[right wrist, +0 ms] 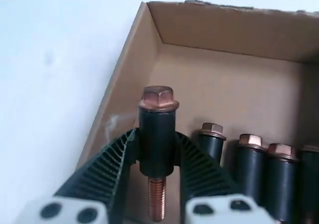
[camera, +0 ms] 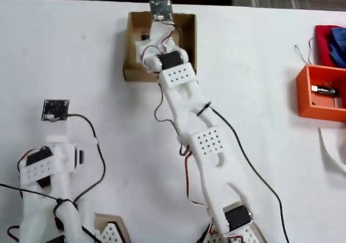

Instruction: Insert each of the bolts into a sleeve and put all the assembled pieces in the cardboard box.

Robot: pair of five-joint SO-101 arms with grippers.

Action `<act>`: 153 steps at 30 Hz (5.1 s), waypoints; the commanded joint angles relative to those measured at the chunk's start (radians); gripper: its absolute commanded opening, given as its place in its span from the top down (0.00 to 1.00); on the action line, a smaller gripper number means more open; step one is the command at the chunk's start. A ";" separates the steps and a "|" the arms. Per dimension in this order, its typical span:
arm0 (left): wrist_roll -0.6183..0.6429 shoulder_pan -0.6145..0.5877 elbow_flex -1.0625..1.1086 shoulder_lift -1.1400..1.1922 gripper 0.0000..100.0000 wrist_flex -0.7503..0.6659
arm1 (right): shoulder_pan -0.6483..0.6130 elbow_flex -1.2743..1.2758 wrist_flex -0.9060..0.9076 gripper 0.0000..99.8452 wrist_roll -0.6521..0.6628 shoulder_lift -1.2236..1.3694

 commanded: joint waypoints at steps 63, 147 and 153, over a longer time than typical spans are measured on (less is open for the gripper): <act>0.002 -0.005 0.004 -0.021 0.80 -0.017 | 0.088 -0.305 0.254 0.93 0.120 -0.093; 0.261 0.356 0.188 -1.165 0.80 0.658 | 0.395 3.035 0.272 0.93 0.292 -2.954; 0.261 0.354 0.220 -1.163 0.80 0.615 | 0.398 3.047 0.262 0.93 0.288 -2.954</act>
